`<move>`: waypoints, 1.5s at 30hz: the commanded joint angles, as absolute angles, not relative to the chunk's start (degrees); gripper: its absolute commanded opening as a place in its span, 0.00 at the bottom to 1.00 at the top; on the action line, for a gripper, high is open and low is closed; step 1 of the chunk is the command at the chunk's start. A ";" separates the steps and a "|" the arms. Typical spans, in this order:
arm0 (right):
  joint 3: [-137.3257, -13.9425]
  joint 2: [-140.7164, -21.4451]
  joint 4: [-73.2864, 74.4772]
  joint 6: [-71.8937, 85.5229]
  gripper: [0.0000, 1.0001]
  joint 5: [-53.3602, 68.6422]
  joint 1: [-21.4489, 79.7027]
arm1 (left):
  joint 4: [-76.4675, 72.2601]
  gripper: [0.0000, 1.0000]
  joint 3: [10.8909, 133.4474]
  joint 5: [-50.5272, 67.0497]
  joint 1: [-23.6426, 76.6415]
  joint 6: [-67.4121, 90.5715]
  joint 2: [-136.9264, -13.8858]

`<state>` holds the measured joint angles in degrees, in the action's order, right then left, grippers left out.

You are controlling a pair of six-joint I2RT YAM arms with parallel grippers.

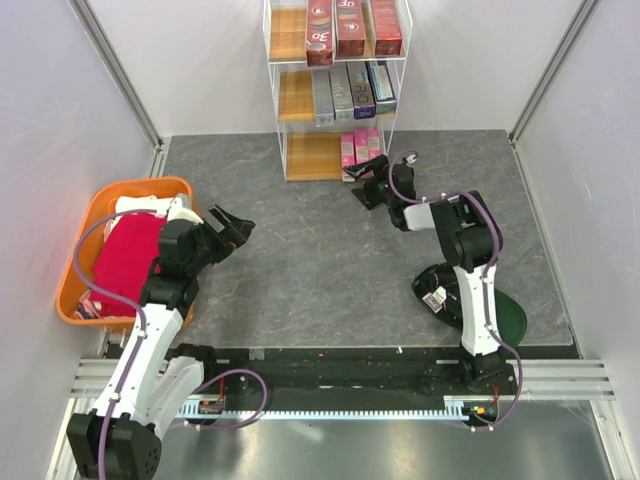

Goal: Place and organize the toothpastes onto the shelf

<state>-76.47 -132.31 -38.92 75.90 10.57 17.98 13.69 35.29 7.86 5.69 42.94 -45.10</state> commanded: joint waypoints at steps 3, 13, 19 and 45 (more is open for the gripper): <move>-65.94 -122.10 -33.75 67.94 0.98 14.05 17.67 | 13.27 1.00 36.82 10.28 5.54 37.62 -44.21; -57.40 -100.83 -17.70 50.82 0.98 8.55 17.67 | 15.64 1.00 40.69 12.30 5.54 32.44 -44.30; -51.08 -85.01 -6.62 40.18 0.98 0.80 17.75 | 16.35 1.00 41.31 12.92 5.54 31.82 -44.47; -34.28 -47.73 7.46 28.92 0.98 -11.34 17.75 | 15.47 1.00 37.53 11.60 5.54 28.30 -45.27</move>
<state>-35.14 -49.39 7.25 31.38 -9.58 17.76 17.50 37.91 12.10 5.69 31.31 -46.02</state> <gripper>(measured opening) 0.982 0.995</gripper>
